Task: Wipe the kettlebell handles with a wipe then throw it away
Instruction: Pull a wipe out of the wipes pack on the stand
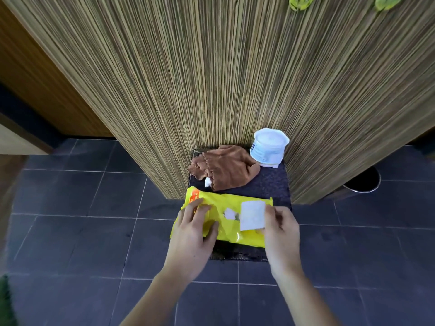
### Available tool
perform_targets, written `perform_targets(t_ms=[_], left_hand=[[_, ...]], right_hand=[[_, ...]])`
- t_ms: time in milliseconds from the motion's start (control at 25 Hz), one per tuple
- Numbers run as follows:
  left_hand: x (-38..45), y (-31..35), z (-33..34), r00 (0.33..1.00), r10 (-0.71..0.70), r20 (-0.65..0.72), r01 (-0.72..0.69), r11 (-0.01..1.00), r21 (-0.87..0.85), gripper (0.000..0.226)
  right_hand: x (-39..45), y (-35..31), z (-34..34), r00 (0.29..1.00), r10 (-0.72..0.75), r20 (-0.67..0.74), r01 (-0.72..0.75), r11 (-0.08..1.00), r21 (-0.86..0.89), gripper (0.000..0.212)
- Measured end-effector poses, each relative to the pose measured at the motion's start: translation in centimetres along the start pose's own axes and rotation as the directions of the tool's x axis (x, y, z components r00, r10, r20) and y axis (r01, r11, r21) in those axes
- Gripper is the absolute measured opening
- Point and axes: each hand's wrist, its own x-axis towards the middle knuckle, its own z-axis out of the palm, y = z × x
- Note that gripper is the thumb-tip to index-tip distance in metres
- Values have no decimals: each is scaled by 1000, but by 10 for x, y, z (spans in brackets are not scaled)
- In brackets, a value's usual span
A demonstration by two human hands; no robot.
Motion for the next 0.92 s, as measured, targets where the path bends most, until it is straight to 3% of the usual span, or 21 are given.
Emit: perform_targets(t_ms=[120, 320, 560, 680, 840, 920], left_hand=[[9, 9, 3, 997, 73, -16, -73, 997, 30, 36], [23, 23, 12, 986, 152, -66, -150, 988, 38, 15], [36, 47, -26, 978, 7, -207, -50, 977, -206, 7], [44, 60, -57, 949, -137, -284, 32, 938, -345, 8], [52, 66, -84, 931, -272, -243, 90, 816, -570, 13], [52, 67, -90, 935, -287, -209, 101, 780, -618, 13]], right_hand=[[-1, 6, -9, 997, 73, 20, -74, 995, 63, 19], [-4, 0, -9, 999, 21, 37, -23, 998, 53, 19], [-5, -1, -10, 999, 12, 50, -16, 997, 81, 19], [-6, -2, -9, 998, 20, 67, -28, 993, 117, 20], [-15, -11, -1, 991, -48, 122, 35, 994, 107, 22], [-24, -16, 5, 964, -134, 229, 124, 991, 60, 25]])
